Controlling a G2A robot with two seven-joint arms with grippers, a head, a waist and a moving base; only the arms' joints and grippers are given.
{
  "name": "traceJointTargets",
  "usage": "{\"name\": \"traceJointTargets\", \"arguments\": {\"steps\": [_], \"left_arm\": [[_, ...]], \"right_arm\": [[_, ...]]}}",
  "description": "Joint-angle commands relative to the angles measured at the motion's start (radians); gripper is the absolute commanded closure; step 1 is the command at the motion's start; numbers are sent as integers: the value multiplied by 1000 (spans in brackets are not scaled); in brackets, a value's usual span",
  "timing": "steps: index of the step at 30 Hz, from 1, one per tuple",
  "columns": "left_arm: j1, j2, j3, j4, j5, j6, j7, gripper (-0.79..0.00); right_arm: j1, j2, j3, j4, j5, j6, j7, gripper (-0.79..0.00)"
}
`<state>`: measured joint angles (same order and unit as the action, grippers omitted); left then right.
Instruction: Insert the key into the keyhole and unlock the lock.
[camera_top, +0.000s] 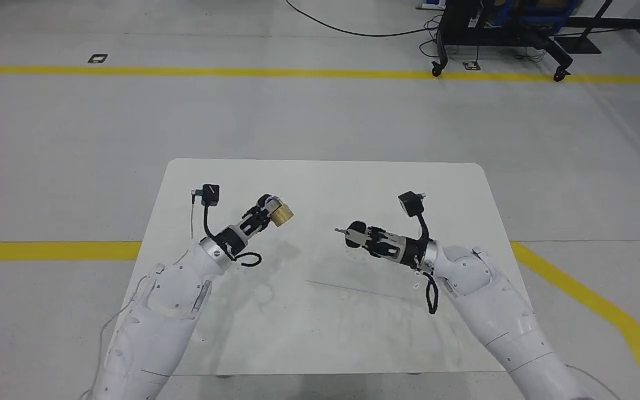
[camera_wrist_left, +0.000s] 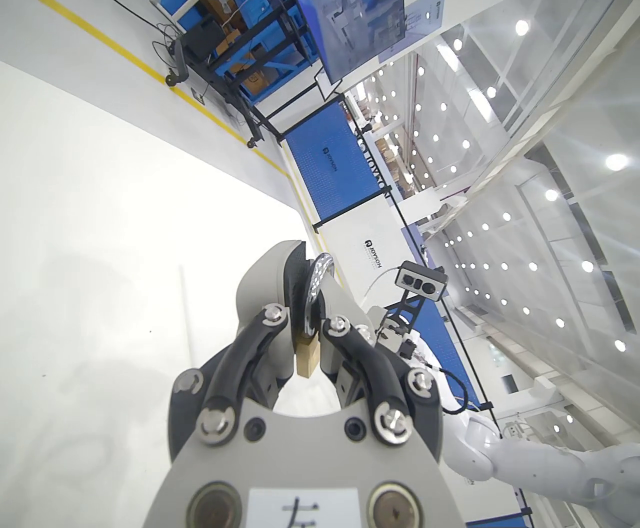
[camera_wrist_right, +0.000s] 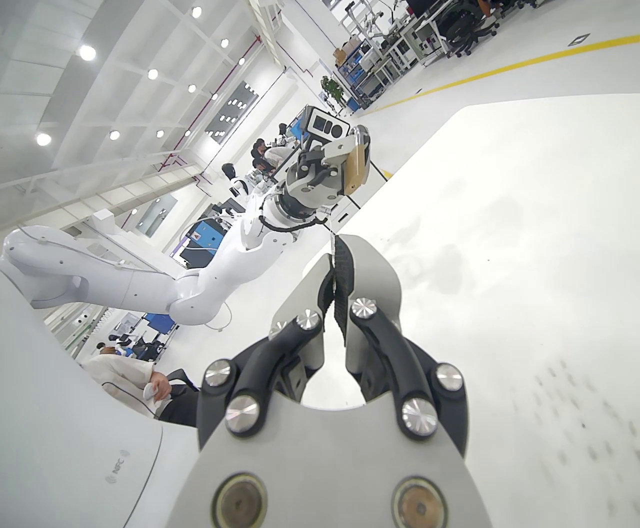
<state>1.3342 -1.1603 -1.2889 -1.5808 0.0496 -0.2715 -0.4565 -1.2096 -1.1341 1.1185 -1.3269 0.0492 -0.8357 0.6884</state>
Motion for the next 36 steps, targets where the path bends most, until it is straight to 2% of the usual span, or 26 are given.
{"name": "traceJointTargets", "arguments": {"steps": [1,4,6,10,14,16,18,26,28,31,36], "left_arm": [[0,0,0,0,-2,0,0,0],[12,-3,15,-2,-45,32,-19,0],[4,-9,21,13,-198,86,-70,0],[-65,-20,36,115,-490,254,-249,0],[-133,-29,69,192,-578,345,-327,0],[-160,-33,87,218,-592,369,-349,0],[-177,-31,93,223,-537,356,-331,0],[-177,-31,93,223,-537,356,-331,0],[-164,-32,94,209,-540,367,-303,0],[-160,-38,108,202,-599,423,-294,0],[-216,-53,149,228,-627,509,-236,0]], "right_arm": [[0,0,0,0,0,0,0,0],[0,0,0,0,0,0,0,0],[0,0,0,0,0,0,0,0],[-17,-7,-17,-20,-14,42,-62,0],[-43,-18,-51,-29,158,58,-84,0],[-54,-19,-59,-34,249,68,-60,0],[-54,-19,-59,-34,249,68,-60,0],[-54,-19,-59,-34,249,68,-60,0],[-56,-19,-62,-36,250,77,-58,0],[-55,-21,-72,-69,172,210,-93,0],[-85,-21,-79,-183,80,436,-182,0]]}}
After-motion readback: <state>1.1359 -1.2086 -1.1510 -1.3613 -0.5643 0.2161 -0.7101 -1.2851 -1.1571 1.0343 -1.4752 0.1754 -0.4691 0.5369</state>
